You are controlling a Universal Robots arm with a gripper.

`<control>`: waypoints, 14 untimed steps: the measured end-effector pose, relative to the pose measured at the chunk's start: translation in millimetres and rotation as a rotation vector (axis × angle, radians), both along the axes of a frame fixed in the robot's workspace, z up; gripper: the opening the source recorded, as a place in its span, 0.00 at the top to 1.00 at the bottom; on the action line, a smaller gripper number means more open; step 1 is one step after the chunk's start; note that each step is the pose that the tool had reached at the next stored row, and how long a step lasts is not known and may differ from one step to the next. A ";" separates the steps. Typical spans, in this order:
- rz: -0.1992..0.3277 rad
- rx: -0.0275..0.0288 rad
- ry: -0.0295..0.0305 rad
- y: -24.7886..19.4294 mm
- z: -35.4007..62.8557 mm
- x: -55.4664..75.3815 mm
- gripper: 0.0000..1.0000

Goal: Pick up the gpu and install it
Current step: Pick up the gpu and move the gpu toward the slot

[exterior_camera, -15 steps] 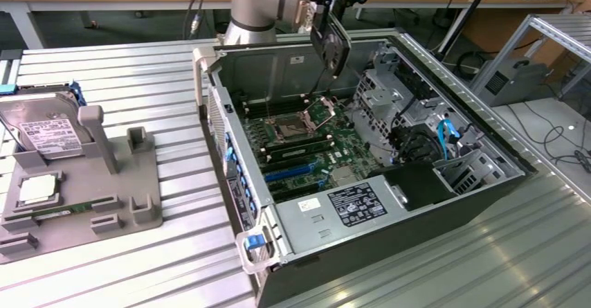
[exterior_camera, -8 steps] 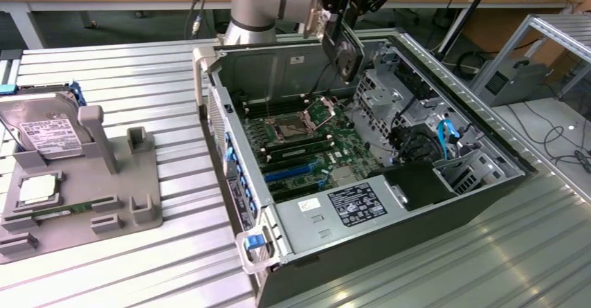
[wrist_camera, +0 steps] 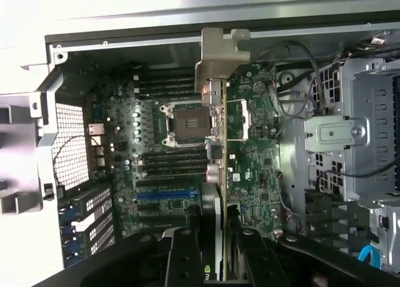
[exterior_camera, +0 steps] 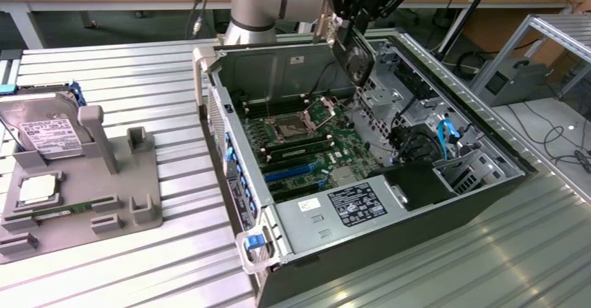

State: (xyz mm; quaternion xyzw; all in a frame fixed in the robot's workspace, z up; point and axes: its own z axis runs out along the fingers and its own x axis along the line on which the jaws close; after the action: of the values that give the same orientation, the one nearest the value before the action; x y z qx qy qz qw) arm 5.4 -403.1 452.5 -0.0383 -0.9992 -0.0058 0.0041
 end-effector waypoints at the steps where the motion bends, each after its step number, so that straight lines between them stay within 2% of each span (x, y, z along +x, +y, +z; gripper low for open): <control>1: 0.000 -0.0010 0.0001 -0.6 -1.4 1.4 0.73; 7: 0.000 -0.0057 0.0001 -2.9 -14.4 10.7 0.73; 14: 0.000 -0.0096 0.0000 -4.1 -24.5 18.7 0.73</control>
State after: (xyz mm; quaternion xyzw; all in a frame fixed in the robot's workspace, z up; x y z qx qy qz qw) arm 24.1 -407.2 427.9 -0.0383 -0.9993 -0.0010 0.0040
